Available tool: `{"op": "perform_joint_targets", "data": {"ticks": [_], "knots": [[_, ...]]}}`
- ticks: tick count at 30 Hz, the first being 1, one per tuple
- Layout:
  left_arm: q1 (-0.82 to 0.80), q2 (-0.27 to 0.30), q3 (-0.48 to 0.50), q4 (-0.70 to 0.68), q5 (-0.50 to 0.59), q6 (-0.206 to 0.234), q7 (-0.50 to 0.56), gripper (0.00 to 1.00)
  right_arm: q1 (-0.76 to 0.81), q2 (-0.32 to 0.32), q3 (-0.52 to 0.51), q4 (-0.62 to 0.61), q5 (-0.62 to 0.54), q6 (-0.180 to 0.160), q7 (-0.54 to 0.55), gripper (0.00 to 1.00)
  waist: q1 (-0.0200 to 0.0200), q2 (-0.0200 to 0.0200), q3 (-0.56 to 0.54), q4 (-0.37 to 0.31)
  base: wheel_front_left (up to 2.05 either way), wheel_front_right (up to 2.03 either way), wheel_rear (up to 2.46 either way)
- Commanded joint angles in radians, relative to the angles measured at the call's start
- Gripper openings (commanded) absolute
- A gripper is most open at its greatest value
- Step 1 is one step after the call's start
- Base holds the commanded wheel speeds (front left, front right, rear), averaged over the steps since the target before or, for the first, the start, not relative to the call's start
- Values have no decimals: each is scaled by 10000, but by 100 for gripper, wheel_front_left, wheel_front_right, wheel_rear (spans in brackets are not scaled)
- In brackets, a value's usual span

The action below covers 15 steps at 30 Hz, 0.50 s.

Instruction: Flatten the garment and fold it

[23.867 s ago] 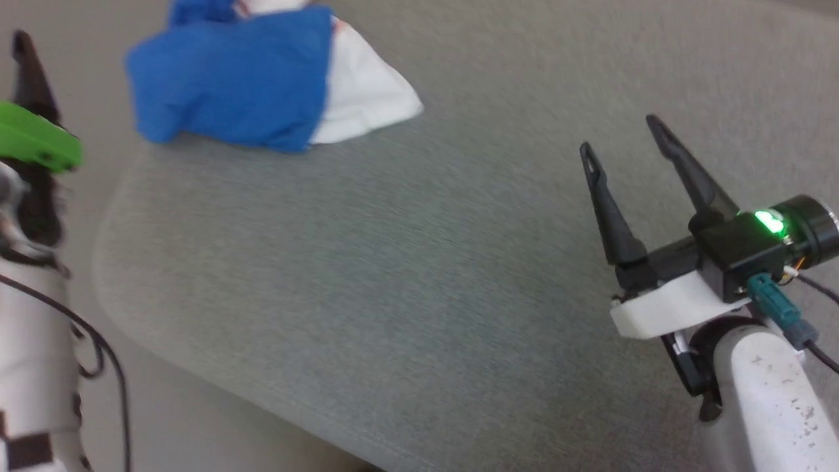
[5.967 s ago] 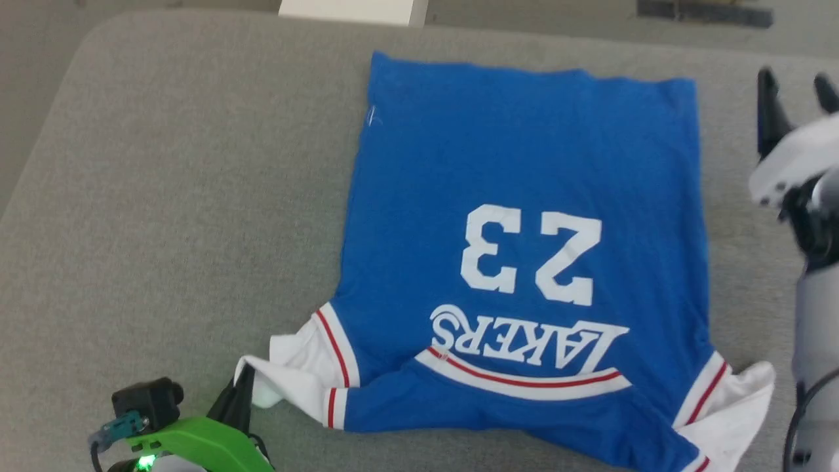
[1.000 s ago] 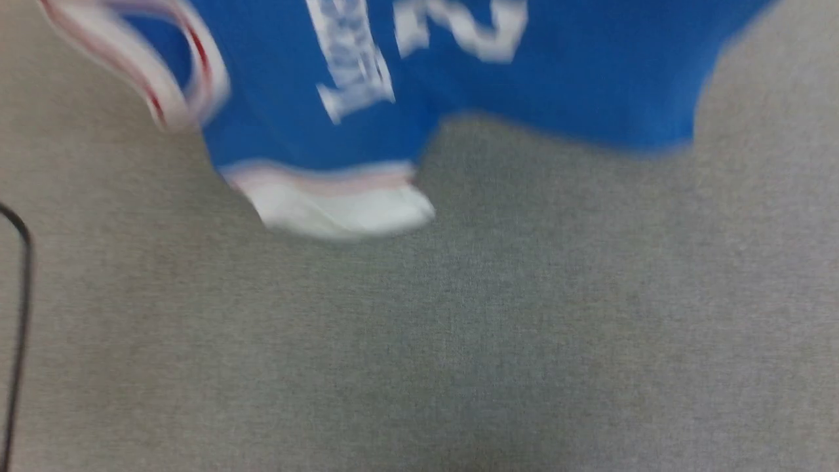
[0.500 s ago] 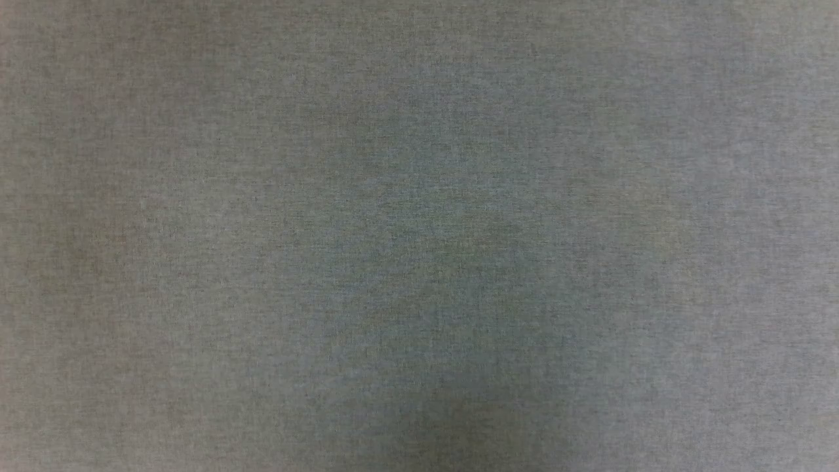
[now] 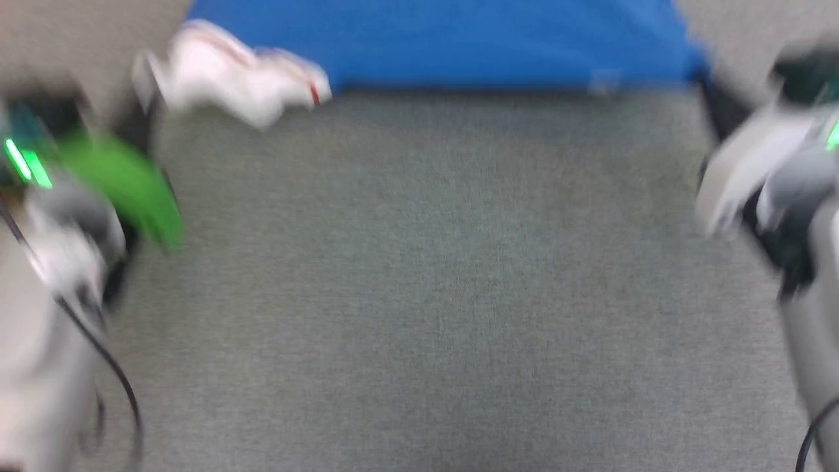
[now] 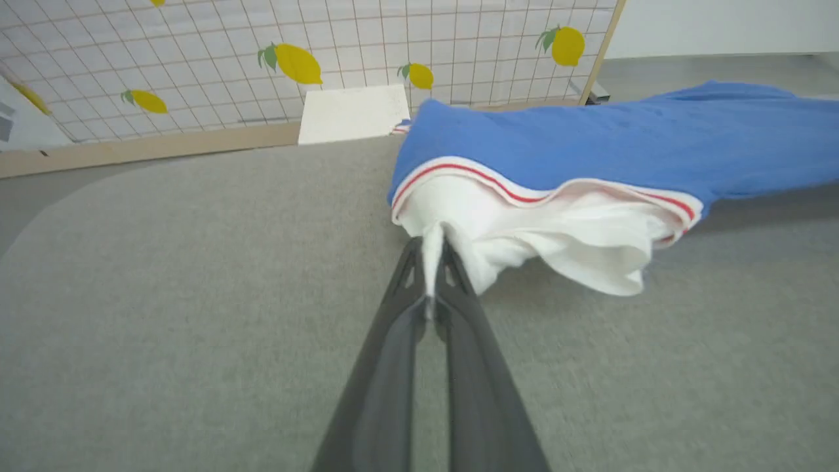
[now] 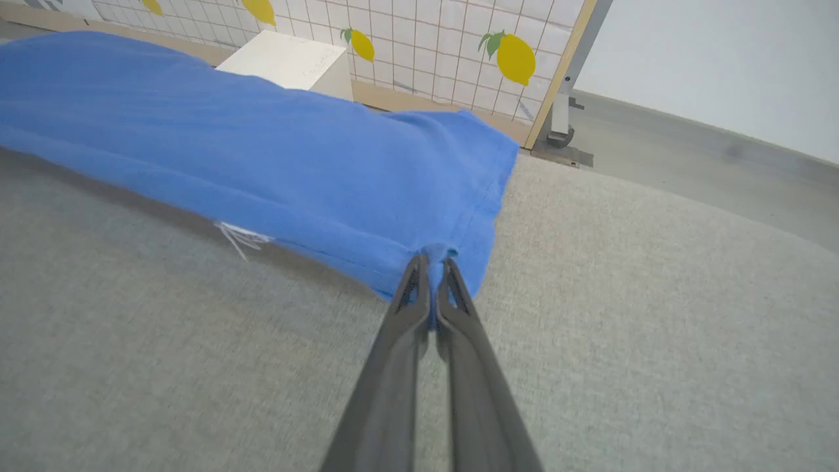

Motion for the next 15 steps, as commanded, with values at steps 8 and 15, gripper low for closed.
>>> {"op": "perform_joint_targets", "data": {"ticks": [8,15], "knots": [[4397,27,-507,-1297,-701,558,385,0,3407,270,-451,-889,458,-17,1131,0,0,0,-2143,554,0,0,0],[6604,10,-846,-2468,-895,1241,749,0,5748,602,-1316,-2407,380,-17,2696,0,0,0,-2556,700,0,0,0]]}}
